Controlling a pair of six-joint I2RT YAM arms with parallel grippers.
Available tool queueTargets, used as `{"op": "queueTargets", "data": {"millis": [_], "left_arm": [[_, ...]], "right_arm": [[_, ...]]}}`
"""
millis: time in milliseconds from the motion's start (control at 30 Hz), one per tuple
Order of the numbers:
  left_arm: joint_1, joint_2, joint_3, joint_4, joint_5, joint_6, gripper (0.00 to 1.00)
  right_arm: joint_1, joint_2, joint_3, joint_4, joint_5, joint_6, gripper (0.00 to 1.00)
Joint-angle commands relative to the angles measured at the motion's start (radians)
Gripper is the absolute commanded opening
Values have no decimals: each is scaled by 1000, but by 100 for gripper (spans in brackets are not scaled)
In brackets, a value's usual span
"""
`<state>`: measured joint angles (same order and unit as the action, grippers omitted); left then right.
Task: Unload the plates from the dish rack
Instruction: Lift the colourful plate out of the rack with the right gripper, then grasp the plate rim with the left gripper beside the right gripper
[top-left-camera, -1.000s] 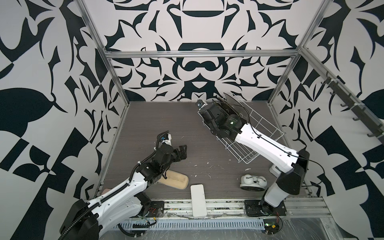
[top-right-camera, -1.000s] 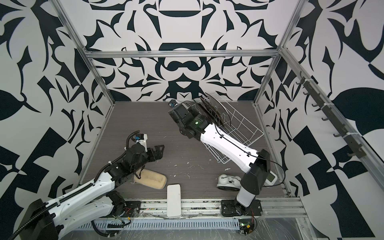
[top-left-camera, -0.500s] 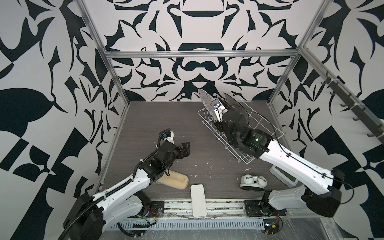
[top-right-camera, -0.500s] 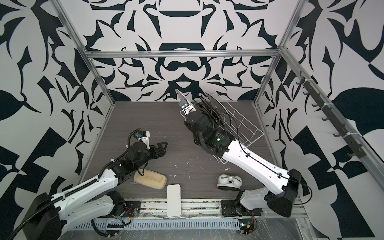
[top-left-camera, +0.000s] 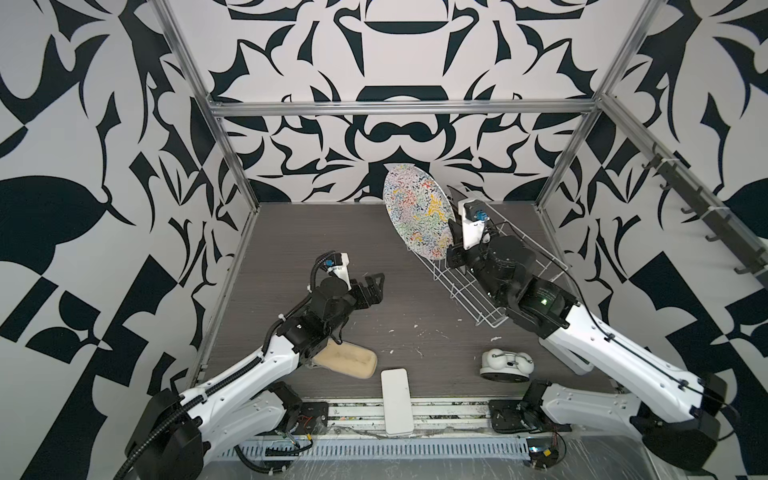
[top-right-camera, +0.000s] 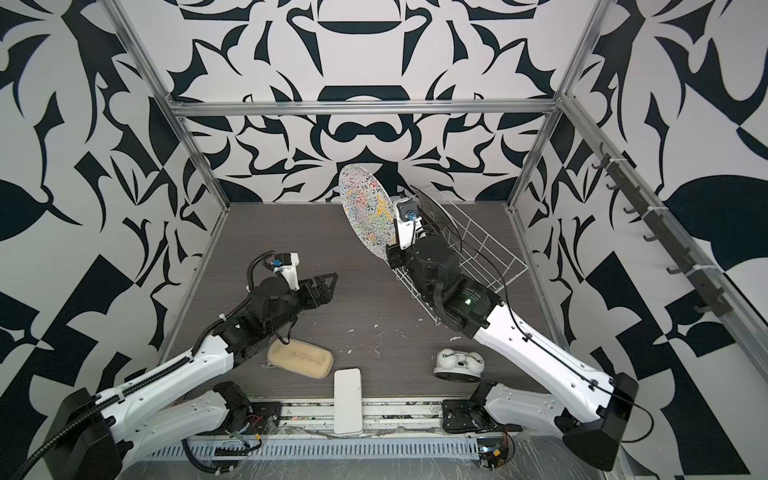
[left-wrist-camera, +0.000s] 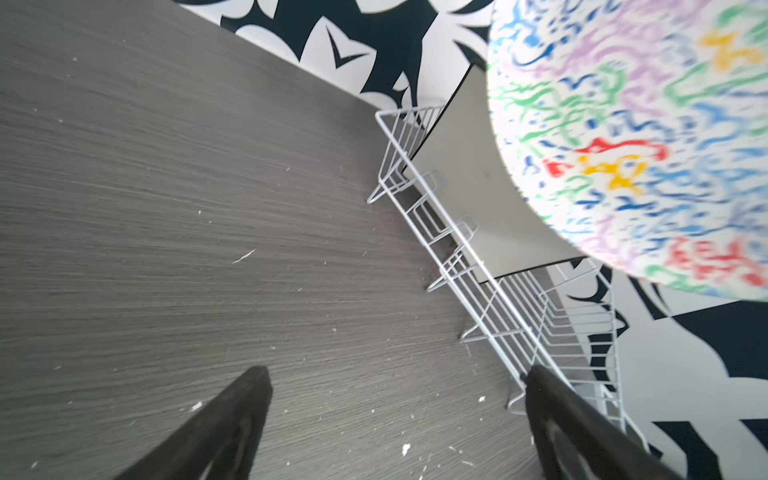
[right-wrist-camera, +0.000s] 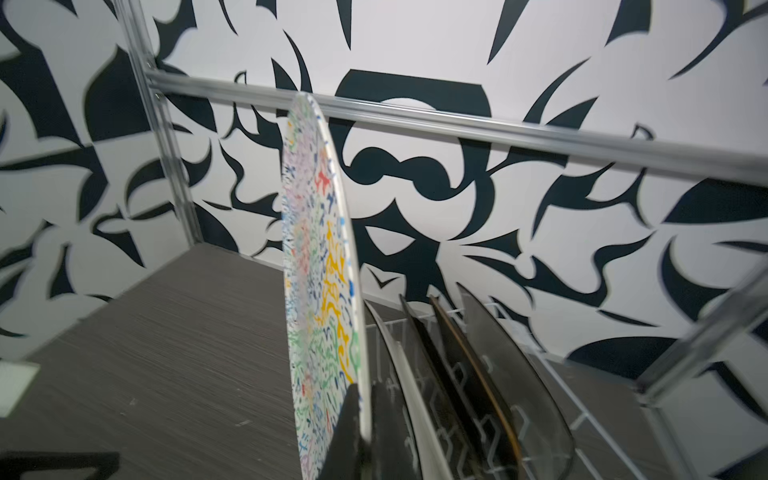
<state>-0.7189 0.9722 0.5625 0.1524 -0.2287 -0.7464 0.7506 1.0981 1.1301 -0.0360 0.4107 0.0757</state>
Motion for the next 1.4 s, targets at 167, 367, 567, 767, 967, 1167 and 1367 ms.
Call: {"op": "queueTargets", "data": {"millis": [167, 367, 567, 767, 967, 1167, 1367], "left_arm": [[105, -86, -27, 72, 150, -114, 99], [183, -117, -47, 105, 268, -183, 99], [279, -117, -94, 217, 397, -302, 99], [303, -83, -118, 321, 453, -354, 96], [305, -70, -119, 364, 465, -365, 92], [306, -63, -117, 383, 454, -378, 80], [312, -50, -129, 420, 454, -392, 62]], "right_arm": [[-140, 13, -55, 182, -411, 411, 0], [-143, 31, -75, 221, -530, 475, 0], [-171, 47, -86, 262, -658, 560, 0], [-247, 68, -119, 333, -796, 706, 0], [-278, 105, -118, 354, -882, 770, 0], [-293, 123, -133, 398, -918, 818, 0], [-304, 137, -143, 413, -951, 834, 0]]}}
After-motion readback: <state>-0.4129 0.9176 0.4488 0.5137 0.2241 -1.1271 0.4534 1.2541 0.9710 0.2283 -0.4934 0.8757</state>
